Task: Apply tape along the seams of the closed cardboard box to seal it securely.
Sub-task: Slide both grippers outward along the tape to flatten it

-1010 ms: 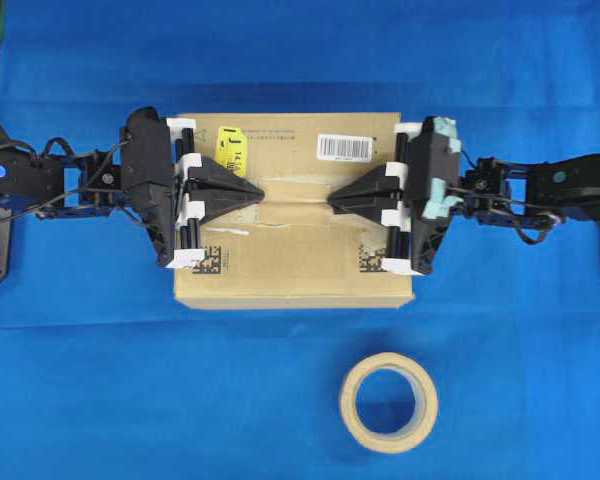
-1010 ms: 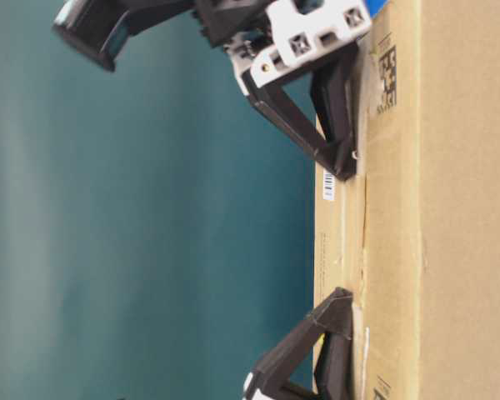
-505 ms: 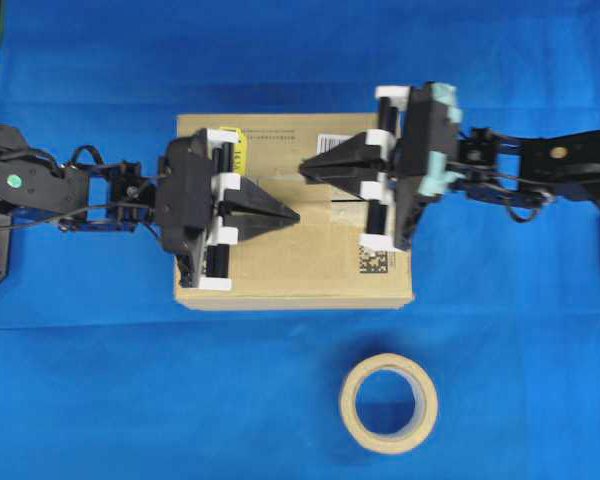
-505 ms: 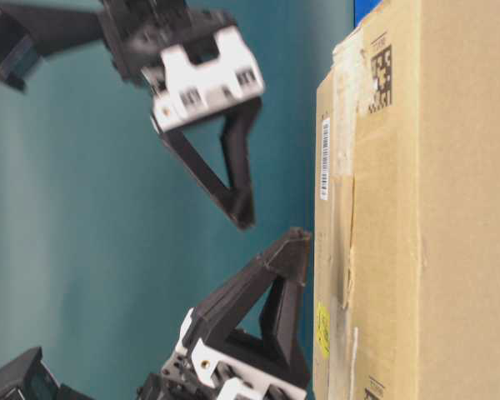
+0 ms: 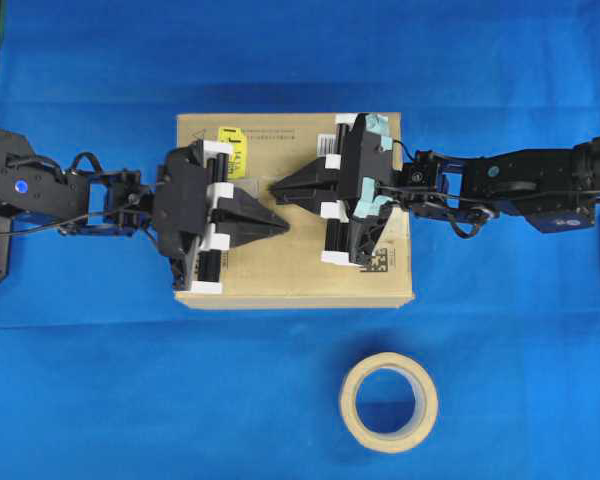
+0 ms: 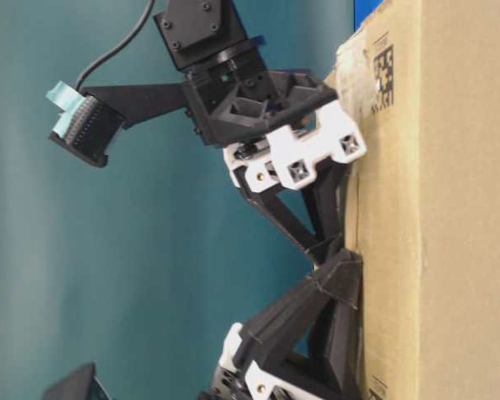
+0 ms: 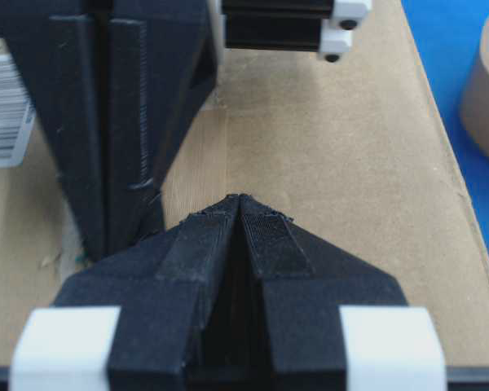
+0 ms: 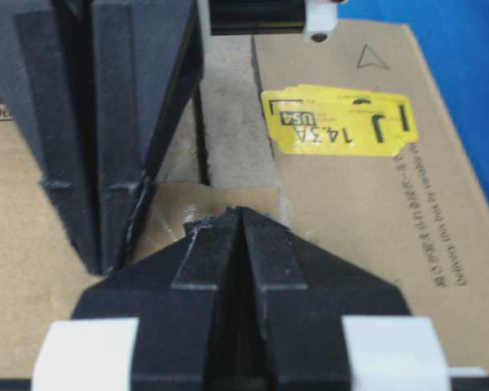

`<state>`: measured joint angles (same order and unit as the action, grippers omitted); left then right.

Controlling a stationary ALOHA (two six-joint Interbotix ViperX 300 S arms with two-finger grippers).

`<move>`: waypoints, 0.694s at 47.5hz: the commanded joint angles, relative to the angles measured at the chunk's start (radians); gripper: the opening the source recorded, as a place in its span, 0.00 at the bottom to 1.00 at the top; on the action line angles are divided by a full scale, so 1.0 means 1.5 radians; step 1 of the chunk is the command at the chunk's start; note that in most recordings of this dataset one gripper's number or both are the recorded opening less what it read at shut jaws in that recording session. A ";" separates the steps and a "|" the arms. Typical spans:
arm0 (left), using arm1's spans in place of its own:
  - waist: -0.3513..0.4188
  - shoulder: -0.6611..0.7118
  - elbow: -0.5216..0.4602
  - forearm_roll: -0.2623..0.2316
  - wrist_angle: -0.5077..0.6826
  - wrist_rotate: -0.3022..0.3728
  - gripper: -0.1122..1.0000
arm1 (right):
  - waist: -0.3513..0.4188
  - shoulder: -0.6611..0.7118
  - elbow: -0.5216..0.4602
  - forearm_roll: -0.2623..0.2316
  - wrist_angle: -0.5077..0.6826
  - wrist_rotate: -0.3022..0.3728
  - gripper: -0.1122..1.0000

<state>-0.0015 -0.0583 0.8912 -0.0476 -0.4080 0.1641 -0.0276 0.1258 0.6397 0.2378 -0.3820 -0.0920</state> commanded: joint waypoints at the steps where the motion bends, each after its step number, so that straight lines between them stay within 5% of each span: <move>1: 0.008 -0.002 0.010 -0.002 -0.008 -0.003 0.10 | 0.020 -0.005 0.005 0.016 -0.004 0.001 0.09; 14: 0.014 -0.001 0.047 -0.003 -0.045 -0.034 0.10 | 0.072 -0.008 0.054 0.090 -0.016 0.001 0.09; 33: 0.015 0.022 0.090 -0.002 -0.045 -0.110 0.10 | 0.118 -0.046 0.130 0.152 -0.027 0.001 0.09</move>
<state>0.0138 -0.0476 0.9848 -0.0491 -0.4863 0.0199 0.1043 0.0614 0.7961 0.4541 -0.4310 -0.0920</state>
